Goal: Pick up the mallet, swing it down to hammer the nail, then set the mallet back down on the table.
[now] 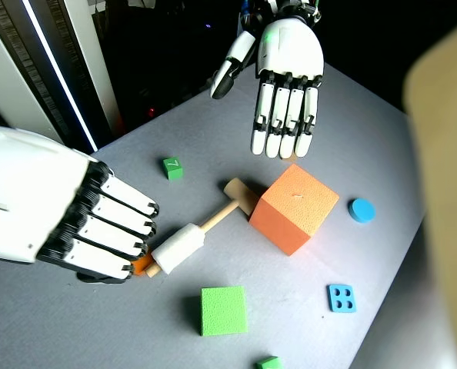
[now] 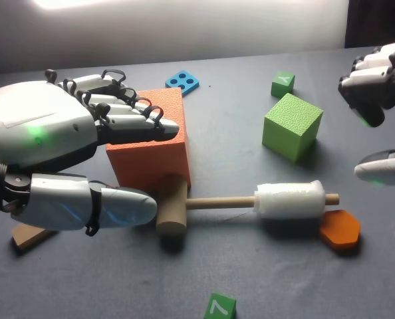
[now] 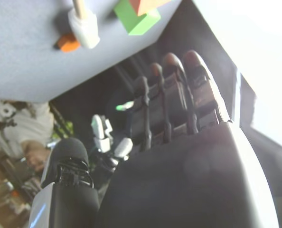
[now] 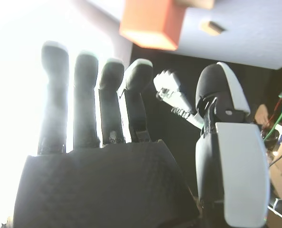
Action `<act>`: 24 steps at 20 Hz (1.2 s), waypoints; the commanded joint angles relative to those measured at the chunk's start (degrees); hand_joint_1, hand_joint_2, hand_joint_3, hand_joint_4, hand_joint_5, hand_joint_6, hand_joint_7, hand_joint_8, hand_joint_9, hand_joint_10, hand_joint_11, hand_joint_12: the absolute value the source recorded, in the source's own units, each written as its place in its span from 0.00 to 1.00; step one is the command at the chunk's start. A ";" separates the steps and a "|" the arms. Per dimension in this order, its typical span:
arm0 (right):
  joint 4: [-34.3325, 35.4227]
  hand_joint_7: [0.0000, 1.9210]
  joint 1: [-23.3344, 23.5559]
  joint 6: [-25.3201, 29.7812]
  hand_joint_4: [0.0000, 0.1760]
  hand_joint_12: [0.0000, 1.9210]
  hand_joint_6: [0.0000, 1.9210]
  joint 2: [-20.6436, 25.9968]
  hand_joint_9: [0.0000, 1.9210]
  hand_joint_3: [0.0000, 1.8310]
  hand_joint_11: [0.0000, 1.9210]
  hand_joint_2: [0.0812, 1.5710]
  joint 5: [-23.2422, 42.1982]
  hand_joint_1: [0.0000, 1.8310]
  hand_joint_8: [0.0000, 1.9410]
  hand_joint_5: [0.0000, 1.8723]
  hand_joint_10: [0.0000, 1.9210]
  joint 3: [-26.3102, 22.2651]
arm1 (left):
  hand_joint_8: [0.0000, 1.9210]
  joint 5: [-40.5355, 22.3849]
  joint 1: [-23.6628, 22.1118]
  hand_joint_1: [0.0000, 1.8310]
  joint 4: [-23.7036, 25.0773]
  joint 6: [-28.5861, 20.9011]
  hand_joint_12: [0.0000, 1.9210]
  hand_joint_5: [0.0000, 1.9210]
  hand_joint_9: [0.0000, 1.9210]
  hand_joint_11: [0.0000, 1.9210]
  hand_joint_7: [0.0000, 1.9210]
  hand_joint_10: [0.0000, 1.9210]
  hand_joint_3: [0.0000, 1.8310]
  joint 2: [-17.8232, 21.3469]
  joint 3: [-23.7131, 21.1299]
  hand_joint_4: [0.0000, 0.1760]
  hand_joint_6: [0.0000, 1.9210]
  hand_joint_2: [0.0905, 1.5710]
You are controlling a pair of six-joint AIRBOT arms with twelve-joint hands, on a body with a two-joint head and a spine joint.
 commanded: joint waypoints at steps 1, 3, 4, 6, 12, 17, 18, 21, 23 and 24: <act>-0.11 0.22 0.07 -0.43 0.00 1.00 1.00 0.60 0.25 0.00 0.33 0.72 6.42 0.22 1.00 0.23 1.00 -0.20 | 0.02 -5.01 -0.77 0.00 -1.50 0.05 0.38 0.23 0.26 0.04 0.29 0.02 0.00 0.36 -0.35 0.00 0.01 0.77; -0.11 0.30 -0.14 -0.69 0.00 1.00 1.00 0.81 0.36 0.00 0.44 0.74 6.93 0.17 1.00 0.31 1.00 -0.19 | 0.85 -4.60 -0.98 0.00 -1.51 0.06 0.95 0.11 0.12 0.00 0.16 0.87 0.00 0.36 -0.77 0.00 0.79 0.80; -0.11 0.32 -0.05 -0.69 0.00 1.00 1.00 0.92 0.37 0.00 0.46 0.74 7.11 0.17 1.00 0.33 1.00 -0.19 | 0.97 -4.37 -1.29 0.03 -1.51 0.07 1.00 0.09 0.11 0.05 0.13 0.99 0.00 0.35 -0.87 0.00 0.93 0.81; -0.11 0.41 0.03 -0.69 0.00 1.00 1.00 1.11 0.45 0.00 0.55 0.75 7.13 0.14 1.00 0.39 1.00 -0.19 | 1.00 -4.29 -1.88 0.08 -1.51 0.37 1.00 0.11 0.15 0.19 0.13 1.00 0.00 0.16 -0.87 0.00 1.00 0.80; -0.11 0.77 -0.24 -0.69 0.00 1.00 1.00 1.40 0.82 0.00 0.90 0.76 6.78 0.13 1.00 0.74 1.00 -0.20 | 1.00 -4.15 -2.61 0.19 -1.51 0.95 1.00 0.70 0.74 0.67 0.77 1.00 0.00 -0.11 -0.84 0.44 0.96 0.79; -0.11 0.87 -0.24 -0.81 0.00 1.00 1.00 1.38 0.91 0.01 0.96 0.89 6.78 0.24 1.00 0.81 1.00 -0.20 | 1.00 -4.15 -2.51 0.43 -1.51 0.99 1.00 0.81 0.87 0.85 0.85 1.00 0.00 -0.12 -0.83 0.53 1.00 0.87; -0.11 0.87 -0.24 -0.81 0.00 1.00 1.00 1.37 0.91 0.01 0.97 0.93 6.78 0.34 1.00 0.81 1.00 -0.20 | 1.00 -4.15 -2.52 0.56 -1.51 0.99 1.00 0.80 0.85 0.85 0.83 1.00 0.00 -0.12 -0.87 0.56 1.00 0.86; -0.12 0.87 -0.30 -1.05 0.88 1.00 1.00 1.36 0.92 0.00 0.98 0.95 6.80 0.45 1.00 0.79 1.00 -0.20 | 1.00 -4.14 -2.52 0.67 -1.51 0.97 1.00 0.77 0.82 0.82 0.81 1.00 0.00 -0.12 -1.01 0.98 1.00 0.85; -0.12 0.87 -0.43 -1.35 1.00 1.00 1.00 1.38 0.92 0.00 0.97 0.95 7.18 0.44 1.00 0.79 1.00 -0.19 | 1.00 -4.14 -2.52 0.71 -1.52 0.91 1.00 0.76 0.82 0.79 0.81 1.00 0.00 -0.11 -1.03 1.00 1.00 0.82; -0.12 0.87 -0.43 -1.35 1.00 1.00 1.00 1.38 0.92 0.00 0.97 0.95 7.18 0.45 1.00 0.80 1.00 -0.19 | 1.00 -4.14 -2.53 0.69 -1.53 0.87 1.00 0.77 0.82 0.79 0.82 1.00 0.00 -0.11 -1.03 1.00 1.00 0.84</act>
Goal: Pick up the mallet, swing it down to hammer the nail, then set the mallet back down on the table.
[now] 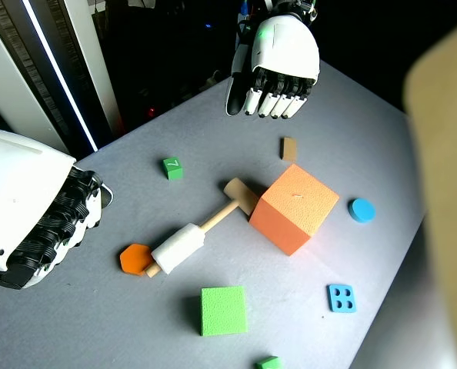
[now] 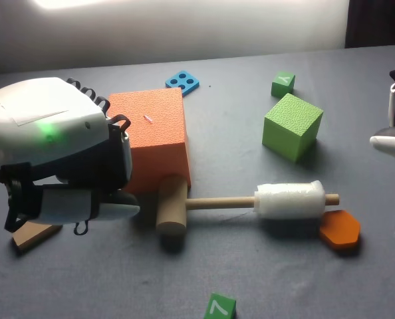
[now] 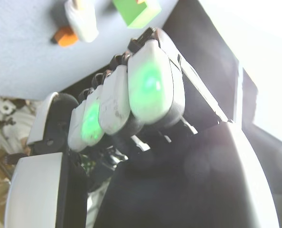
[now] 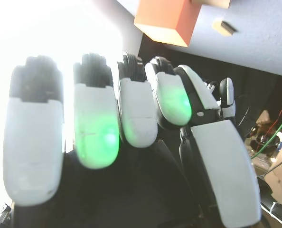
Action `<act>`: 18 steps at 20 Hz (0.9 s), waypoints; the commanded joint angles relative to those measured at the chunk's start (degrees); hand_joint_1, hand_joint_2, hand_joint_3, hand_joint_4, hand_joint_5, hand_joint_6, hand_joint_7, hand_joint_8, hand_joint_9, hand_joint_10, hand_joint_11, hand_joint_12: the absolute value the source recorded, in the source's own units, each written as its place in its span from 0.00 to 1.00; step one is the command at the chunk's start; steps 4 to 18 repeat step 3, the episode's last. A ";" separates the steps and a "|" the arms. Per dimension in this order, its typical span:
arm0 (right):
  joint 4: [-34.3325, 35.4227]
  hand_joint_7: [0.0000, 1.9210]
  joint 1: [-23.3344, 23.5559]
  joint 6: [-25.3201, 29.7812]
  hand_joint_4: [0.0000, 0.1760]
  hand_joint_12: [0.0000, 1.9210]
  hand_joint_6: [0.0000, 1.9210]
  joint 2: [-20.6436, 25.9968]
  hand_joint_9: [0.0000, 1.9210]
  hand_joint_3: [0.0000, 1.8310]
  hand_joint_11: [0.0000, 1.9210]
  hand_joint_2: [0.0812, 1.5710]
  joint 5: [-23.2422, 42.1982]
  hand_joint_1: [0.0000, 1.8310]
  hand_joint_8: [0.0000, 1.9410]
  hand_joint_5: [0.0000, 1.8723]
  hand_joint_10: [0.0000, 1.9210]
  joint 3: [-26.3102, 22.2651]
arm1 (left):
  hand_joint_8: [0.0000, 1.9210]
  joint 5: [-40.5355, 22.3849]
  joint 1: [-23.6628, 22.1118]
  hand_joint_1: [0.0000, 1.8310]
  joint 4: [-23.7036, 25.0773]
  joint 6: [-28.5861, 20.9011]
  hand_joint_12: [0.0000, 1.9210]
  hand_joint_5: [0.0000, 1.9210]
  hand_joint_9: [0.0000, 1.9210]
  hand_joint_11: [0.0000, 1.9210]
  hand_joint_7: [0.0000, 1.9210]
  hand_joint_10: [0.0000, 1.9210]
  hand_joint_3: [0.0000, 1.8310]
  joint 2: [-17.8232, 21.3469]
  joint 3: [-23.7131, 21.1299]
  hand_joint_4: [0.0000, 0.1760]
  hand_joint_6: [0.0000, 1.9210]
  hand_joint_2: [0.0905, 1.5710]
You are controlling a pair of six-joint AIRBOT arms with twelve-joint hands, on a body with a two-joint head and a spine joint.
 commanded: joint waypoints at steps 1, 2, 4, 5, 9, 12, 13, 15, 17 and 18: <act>-0.14 0.87 0.33 -0.25 1.00 1.00 1.00 0.33 0.92 0.00 0.97 0.96 6.37 0.45 1.00 0.80 1.00 -0.17 | 1.00 -5.69 -0.64 0.68 -1.50 -0.16 1.00 0.77 0.83 0.79 0.82 1.00 0.00 0.30 -0.07 0.98 1.00 0.85; -0.14 0.87 0.27 -0.33 1.00 1.00 1.00 0.33 0.92 0.00 0.97 0.96 6.39 0.45 1.00 0.80 1.00 -0.17 | 1.00 -5.69 -0.64 0.68 -1.62 -0.16 1.00 0.77 0.82 0.79 0.82 1.00 0.00 0.30 -0.06 0.94 1.00 0.84; -0.14 0.87 0.19 -0.43 1.00 1.00 1.00 0.34 0.92 0.00 0.97 0.96 6.40 0.45 1.00 0.81 1.00 -0.17 | 1.00 -5.70 -0.64 0.69 -1.62 -0.16 1.00 0.77 0.82 0.79 0.82 1.00 0.00 0.31 -0.03 0.92 1.00 0.84; -0.14 0.87 0.19 -0.43 1.00 1.00 1.00 0.34 0.92 0.00 0.97 0.96 6.40 0.45 1.00 0.81 1.00 -0.17 | 1.00 -5.70 -0.64 0.69 -1.62 -0.16 1.00 0.77 0.82 0.79 0.82 1.00 0.00 0.31 -0.03 0.92 1.00 0.84; -0.14 0.87 0.19 -0.43 1.00 1.00 1.00 0.34 0.92 0.00 0.97 0.96 6.40 0.45 1.00 0.81 1.00 -0.17 | 1.00 -5.70 -0.64 0.69 -1.62 -0.16 1.00 0.77 0.82 0.79 0.82 1.00 0.00 0.31 -0.03 0.92 1.00 0.84; -0.14 0.87 0.19 -0.43 1.00 1.00 1.00 0.34 0.92 0.00 0.97 0.96 6.40 0.45 1.00 0.81 1.00 -0.17 | 1.00 -5.70 -0.64 0.69 -1.62 -0.16 1.00 0.77 0.82 0.79 0.82 1.00 0.00 0.31 -0.03 0.92 1.00 0.84; -0.14 0.87 0.19 -0.43 1.00 1.00 1.00 0.34 0.92 0.00 0.97 0.96 6.40 0.45 1.00 0.81 1.00 -0.17 | 1.00 -5.70 -0.64 0.69 -1.62 -0.16 1.00 0.77 0.82 0.79 0.82 1.00 0.00 0.31 -0.03 0.92 1.00 0.84; -0.14 0.87 0.19 -0.43 1.00 1.00 1.00 0.34 0.92 0.00 0.97 0.96 6.40 0.45 1.00 0.81 1.00 -0.17 | 1.00 -5.70 -0.64 0.69 -1.62 -0.16 1.00 0.77 0.82 0.79 0.82 1.00 0.00 0.31 -0.03 0.92 1.00 0.84; -0.14 0.87 0.19 -0.43 1.00 1.00 1.00 0.34 0.92 0.00 0.97 0.96 6.40 0.45 1.00 0.81 1.00 -0.17 | 1.00 -5.70 -0.64 0.69 -1.62 -0.16 1.00 0.77 0.82 0.79 0.82 1.00 0.00 0.31 -0.03 0.92 1.00 0.84; -0.14 0.87 0.19 -0.43 1.00 1.00 1.00 0.34 0.92 0.00 0.97 0.96 6.40 0.45 1.00 0.81 1.00 -0.17 | 1.00 -5.70 -0.64 0.69 -1.62 -0.16 1.00 0.77 0.82 0.79 0.82 1.00 0.00 0.31 -0.03 0.92 1.00 0.84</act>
